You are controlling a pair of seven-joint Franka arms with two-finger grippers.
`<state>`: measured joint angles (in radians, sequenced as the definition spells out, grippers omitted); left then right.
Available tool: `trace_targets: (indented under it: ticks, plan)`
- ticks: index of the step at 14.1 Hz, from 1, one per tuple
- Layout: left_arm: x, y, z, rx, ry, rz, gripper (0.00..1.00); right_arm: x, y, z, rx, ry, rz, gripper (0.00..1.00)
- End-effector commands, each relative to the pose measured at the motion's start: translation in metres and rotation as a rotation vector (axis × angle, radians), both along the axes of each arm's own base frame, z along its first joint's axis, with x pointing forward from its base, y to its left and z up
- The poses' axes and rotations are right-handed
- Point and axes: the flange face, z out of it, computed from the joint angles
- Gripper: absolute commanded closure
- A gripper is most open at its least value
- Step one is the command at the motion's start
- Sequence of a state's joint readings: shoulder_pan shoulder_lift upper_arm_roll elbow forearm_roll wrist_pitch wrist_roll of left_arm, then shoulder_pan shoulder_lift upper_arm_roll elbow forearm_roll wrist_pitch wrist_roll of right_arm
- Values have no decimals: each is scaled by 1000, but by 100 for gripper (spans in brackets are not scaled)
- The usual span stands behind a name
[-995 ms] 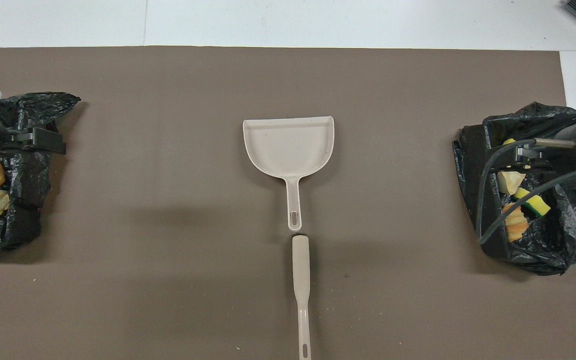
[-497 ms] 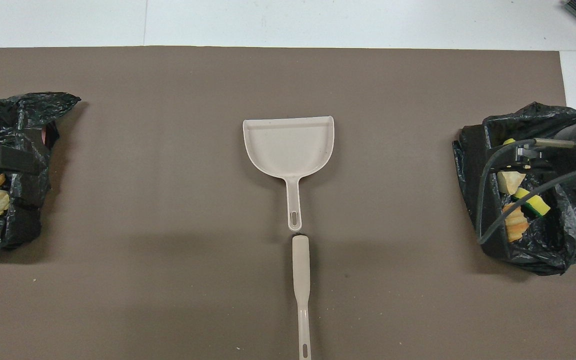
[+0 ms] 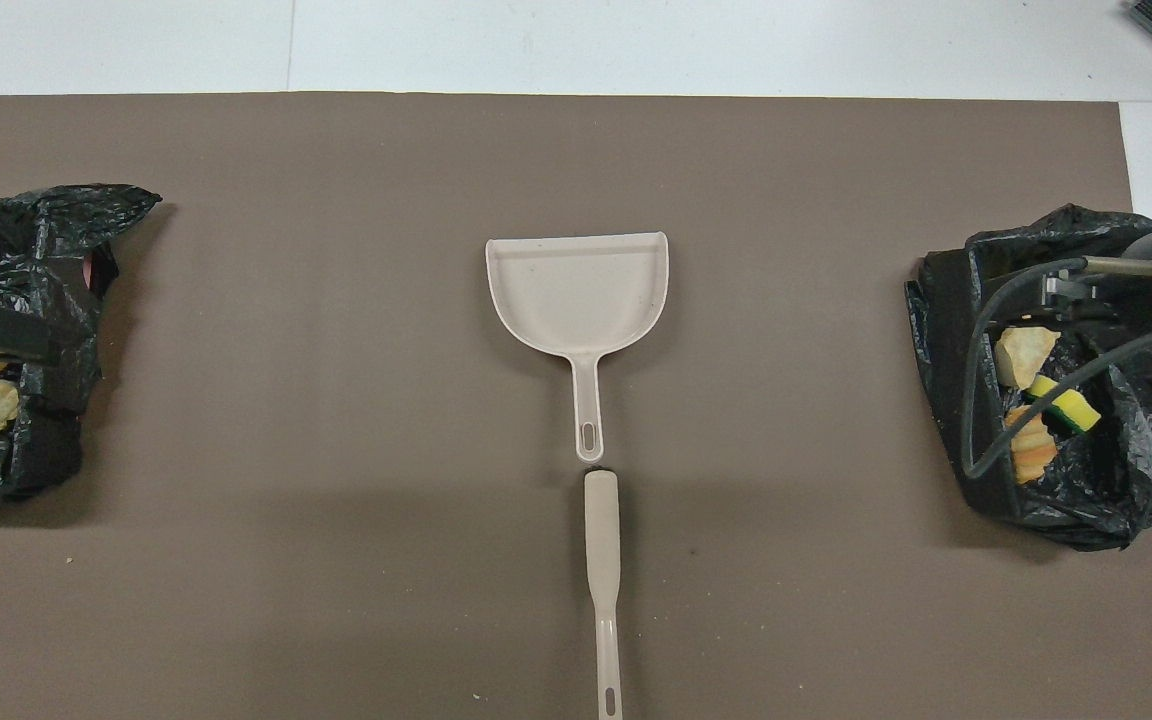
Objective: Sweep and dump trash in bin
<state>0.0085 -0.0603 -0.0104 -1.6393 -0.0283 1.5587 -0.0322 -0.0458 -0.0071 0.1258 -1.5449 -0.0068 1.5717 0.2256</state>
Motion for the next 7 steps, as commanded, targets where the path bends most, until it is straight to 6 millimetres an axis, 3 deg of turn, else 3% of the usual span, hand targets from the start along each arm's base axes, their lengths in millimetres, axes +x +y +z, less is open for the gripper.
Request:
trace_targets:
  ticks: [1, 7]
  plan:
    - [-4, -2, 2, 15, 0, -1, 0, 4, -2, 3, -1, 3, 24, 0]
    - [-4, -2, 1, 15, 0, -75, 0, 2, 1, 4, 1, -3, 24, 0]
